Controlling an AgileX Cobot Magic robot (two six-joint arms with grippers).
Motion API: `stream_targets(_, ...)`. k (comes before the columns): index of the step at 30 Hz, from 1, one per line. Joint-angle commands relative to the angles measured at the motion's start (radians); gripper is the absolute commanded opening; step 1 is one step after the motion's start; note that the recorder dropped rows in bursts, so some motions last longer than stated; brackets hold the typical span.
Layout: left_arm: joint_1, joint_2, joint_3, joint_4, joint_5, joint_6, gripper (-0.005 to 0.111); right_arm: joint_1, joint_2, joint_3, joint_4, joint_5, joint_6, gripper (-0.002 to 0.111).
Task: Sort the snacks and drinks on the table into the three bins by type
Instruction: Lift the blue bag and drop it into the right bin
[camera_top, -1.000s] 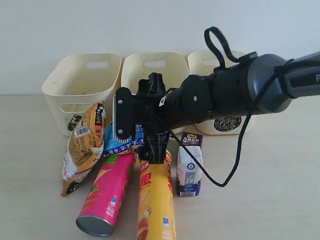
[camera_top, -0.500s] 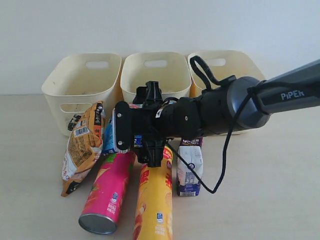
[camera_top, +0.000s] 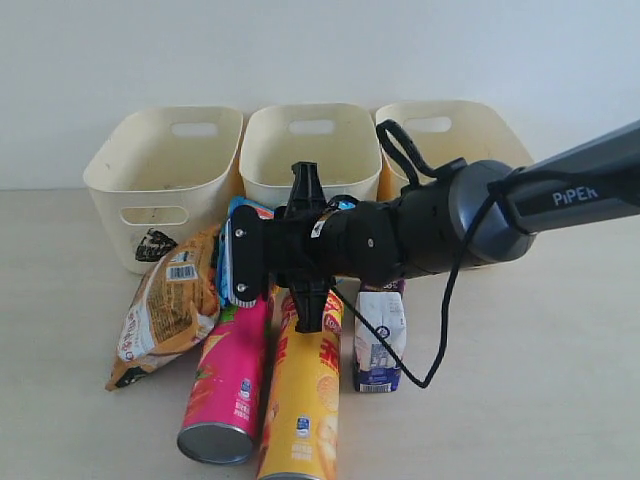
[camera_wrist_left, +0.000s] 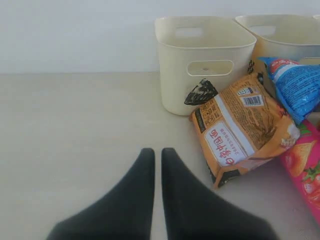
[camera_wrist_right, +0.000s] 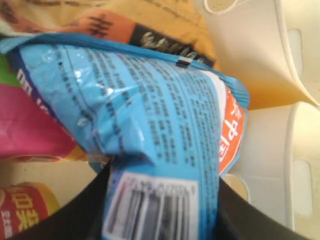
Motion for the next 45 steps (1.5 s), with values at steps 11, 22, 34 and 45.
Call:
stream_targets(11,0.003,-0.003,-0.003,-0.003,-0.008,-0.006,0.004,-0.001,-0.133,-0.005,0.0,0.174,-0.021,0.0)
stream_targets(22,0.003,-0.003,-0.003,-0.003,-0.008,-0.006,0.004,-0.001,-0.255,-0.001,0.007,0.249,0.064,0.0)
stream_targets(34,0.003,-0.003,-0.003,-0.003,-0.008,-0.006,0.004,-0.003,-0.404,-0.001,0.009,0.289,0.431,0.0)
stream_targets(45,0.003,-0.003,-0.003,-0.003,-0.008,-0.006,0.004,-0.187,-0.442,-0.008,0.009,0.234,0.771,0.0)
